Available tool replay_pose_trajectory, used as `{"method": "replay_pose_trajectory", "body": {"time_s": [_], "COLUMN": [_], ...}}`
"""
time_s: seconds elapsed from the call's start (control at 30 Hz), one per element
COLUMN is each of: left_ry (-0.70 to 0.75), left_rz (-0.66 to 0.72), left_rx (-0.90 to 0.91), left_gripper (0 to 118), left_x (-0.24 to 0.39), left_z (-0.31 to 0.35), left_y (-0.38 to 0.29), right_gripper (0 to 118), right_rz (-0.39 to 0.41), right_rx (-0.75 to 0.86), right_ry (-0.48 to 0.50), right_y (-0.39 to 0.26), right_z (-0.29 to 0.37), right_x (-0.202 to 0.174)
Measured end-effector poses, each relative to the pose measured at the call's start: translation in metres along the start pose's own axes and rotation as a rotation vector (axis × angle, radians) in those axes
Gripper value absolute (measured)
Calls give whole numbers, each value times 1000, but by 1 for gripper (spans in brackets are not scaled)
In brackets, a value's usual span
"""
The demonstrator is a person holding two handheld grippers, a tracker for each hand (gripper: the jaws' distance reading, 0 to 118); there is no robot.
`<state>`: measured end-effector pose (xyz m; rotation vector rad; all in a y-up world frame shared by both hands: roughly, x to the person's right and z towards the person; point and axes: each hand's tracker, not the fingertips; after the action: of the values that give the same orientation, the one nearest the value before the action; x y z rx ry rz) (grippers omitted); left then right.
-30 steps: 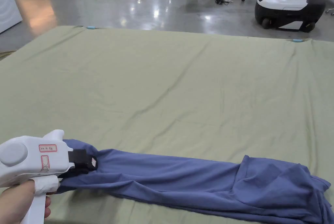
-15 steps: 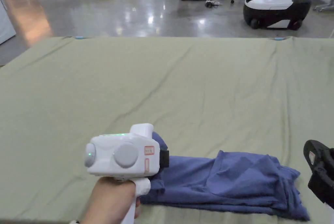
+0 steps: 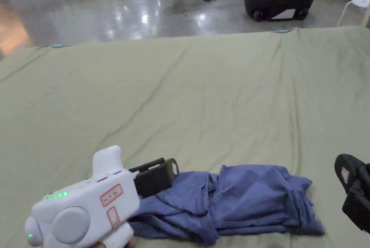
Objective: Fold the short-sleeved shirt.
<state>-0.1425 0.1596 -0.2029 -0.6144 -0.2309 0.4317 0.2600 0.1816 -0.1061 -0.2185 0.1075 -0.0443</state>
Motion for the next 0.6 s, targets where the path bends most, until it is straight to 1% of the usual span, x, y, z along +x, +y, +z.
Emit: {"method": "replay_pose_trajectory", "body": {"time_s": [0.03, 0.07, 0.1, 0.13, 0.17, 0.23, 0.27, 0.3, 0.33, 0.4, 0.43, 0.5, 0.53, 0.57, 0.6], "left_ry": [37, 23, -16, -18, -9, -44, -58, -121, -147, -103, -90, -106, -100, -136, -149], "left_rz": [-2, -2, -3, -3, -19, -44, -32, -19, -11, -74, -81, -37, -14, -47, -102], "left_rx": [-22, -66, -127, -166, -188, -247, -261, -282, -302, -347, -323, -306, -199, -105, -104], "left_gripper": [102, 94, 73, 28, 15, 16, 16, 16, 16, 16, 16, 16, 15, 15, 15], "left_x": [-5, -10, -12, -9, -1, 10, 16, 24, 31, 45, 47, 41, 39, 37, 34], "left_z": [-4, -10, -20, -30, -46, -74, -85, -99, -109, -125, -126, -114, -87, -65, -55], "left_y": [1, -1, -6, -13, -22, -40, -48, -59, -66, -77, -78, -65, -57, -46, -33], "right_gripper": [4, 4, 4, 4, 4, 4, 4, 4, 4, 4, 4, 4, 4, 4, 4], "right_rz": [-4, -8, -9, -7, -3, -7, -9, -9, -5, -1, 1, 7, 10, 16, 21], "right_rx": [-2, -7, -16, -24, -34, -46, -50, -53, -58, -67, -69, -71, -71, -68, -61], "right_ry": [0, 0, 0, -2, -6, -9, -12, -17, -24, -36, -40, -47, -47, -48, -49], "right_y": [-1, -2, -4, -5, -7, -8, -8, -9, -9, -10, -10, -9, -7, -7, -6], "right_z": [0, -1, -3, -5, -6, -7, -6, -6, -5, -5, -4, -4, -3, -2, -1], "right_x": [0, 1, 0, 0, 1, 1, 2, 3, 4, 8, 9, 11, 11, 11, 11]}}
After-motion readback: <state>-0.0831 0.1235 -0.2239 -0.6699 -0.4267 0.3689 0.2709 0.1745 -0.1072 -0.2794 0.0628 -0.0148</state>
